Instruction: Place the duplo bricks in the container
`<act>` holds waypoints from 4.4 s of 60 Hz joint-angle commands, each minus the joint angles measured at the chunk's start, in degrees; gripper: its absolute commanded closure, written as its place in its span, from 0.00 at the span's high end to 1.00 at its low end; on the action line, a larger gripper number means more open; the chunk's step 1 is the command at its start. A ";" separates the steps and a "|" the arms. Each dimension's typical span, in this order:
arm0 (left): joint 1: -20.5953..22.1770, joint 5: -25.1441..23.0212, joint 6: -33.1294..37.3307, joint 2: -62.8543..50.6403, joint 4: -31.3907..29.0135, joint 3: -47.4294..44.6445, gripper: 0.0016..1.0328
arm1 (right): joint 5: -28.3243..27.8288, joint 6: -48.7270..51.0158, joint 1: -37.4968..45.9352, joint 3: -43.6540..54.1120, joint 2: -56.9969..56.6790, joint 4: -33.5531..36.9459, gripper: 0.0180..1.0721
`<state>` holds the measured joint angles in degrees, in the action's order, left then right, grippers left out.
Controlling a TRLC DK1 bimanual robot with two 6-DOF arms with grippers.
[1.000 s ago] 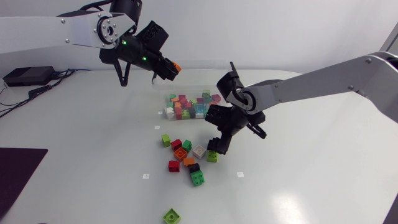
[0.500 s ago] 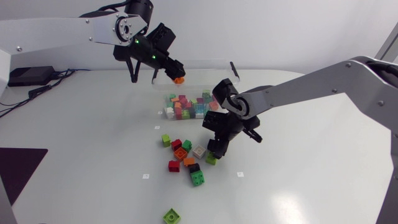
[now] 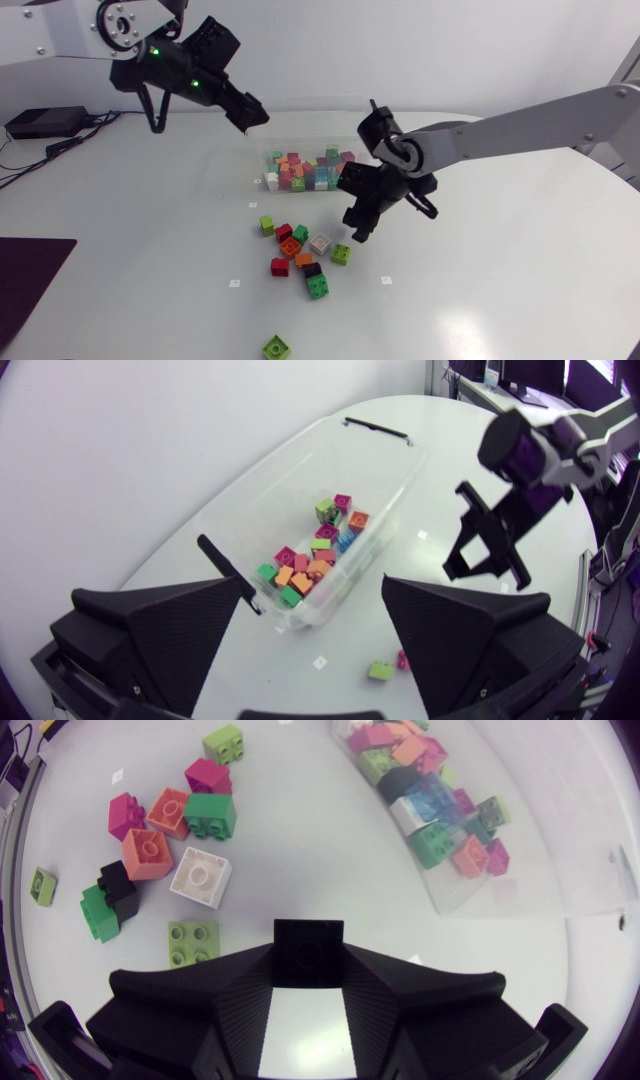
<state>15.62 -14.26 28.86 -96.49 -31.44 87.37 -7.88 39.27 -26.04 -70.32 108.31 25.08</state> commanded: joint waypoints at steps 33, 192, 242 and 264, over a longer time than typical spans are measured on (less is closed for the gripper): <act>1.43 4.42 16.58 -2.83 -0.02 -22.95 0.96 | -4.60 -3.23 3.37 -5.26 -13.57 6.47 0.28; 0.99 -5.25 -3.11 -3.27 12.28 -2.12 0.24 | -7.06 -14.31 4.42 7.22 -21.12 -10.75 0.91; 0.99 -4.55 -10.76 -19.44 15.18 15.28 0.85 | -5.30 -7.01 -5.69 13.72 -8.73 -6.10 0.91; 0.12 -1.03 -6.98 -12.06 7.01 10.62 0.94 | -1.88 -7.27 -7.36 11.09 -3.19 -4.43 0.91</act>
<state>16.27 -16.58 19.66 -113.49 -22.24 100.57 -10.41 31.38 -32.93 -57.74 103.02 19.73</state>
